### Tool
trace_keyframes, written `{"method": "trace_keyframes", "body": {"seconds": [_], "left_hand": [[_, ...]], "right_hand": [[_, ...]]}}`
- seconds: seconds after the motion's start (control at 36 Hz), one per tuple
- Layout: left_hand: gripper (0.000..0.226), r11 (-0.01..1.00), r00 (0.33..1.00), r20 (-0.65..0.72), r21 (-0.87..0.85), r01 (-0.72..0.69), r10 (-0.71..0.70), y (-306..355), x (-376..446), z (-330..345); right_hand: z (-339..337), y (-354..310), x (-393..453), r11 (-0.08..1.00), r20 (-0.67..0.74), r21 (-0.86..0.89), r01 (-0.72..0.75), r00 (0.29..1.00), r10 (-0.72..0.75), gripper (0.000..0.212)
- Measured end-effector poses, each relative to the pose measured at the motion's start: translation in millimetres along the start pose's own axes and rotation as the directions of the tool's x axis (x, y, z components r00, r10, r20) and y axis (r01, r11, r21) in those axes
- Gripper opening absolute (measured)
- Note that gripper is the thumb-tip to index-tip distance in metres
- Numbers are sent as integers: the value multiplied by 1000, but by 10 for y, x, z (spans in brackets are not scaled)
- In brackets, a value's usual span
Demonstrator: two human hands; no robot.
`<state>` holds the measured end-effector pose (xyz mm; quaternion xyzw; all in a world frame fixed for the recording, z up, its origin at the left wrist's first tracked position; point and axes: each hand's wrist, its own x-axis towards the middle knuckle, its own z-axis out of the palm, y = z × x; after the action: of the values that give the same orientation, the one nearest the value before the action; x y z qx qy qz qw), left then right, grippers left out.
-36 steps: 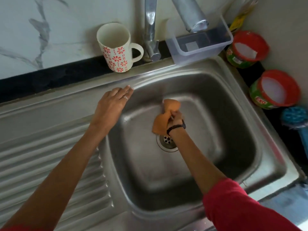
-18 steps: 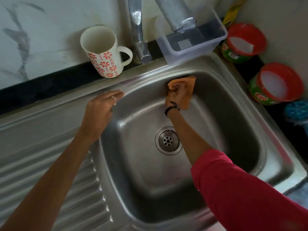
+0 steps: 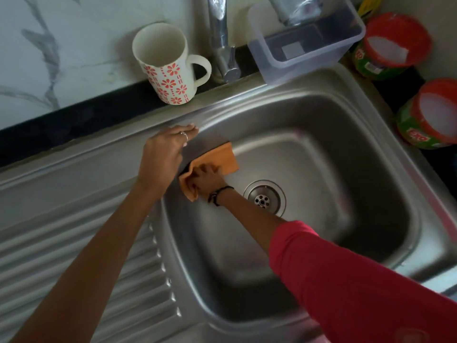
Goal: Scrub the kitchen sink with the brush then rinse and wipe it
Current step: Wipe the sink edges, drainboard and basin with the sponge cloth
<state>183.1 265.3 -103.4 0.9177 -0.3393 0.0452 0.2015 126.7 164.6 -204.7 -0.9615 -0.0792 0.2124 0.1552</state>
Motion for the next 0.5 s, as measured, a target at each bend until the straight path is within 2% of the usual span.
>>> {"method": "trace_keyframes", "body": {"seconds": [0.06,0.14,0.22,0.33,0.42,0.44,0.5], "left_hand": [[57,1000,1000,-19,8,3,-3,13,-14,10],[61,1000,999,-34,11,10,-10,12,-32,37],[57,999,998,-46,2,46,-46,43,-33,32],[53,997,994,-77,6,83,-83,145,-46,53],[53,993,990,-83,28,117,-114,214,-64,49],[55,992,990,-76,31,121,-119,234,-73,46],[54,990,988,-77,42,135,-131,264,-94,41]], "right_hand": [[-22,-31,-23,986,145,-147,84,987,-63,31],[-12,-41,-63,910,381,-318,267,915,-136,41],[71,18,-103,901,467,-298,316,871,-151,48],[179,161,-195,821,259,-404,404,911,-321,58],[358,380,-170,788,141,-482,383,921,-362,39],[444,503,-128,730,122,-575,370,921,-370,32],[508,720,-31,582,81,-723,373,882,-465,34]]}}
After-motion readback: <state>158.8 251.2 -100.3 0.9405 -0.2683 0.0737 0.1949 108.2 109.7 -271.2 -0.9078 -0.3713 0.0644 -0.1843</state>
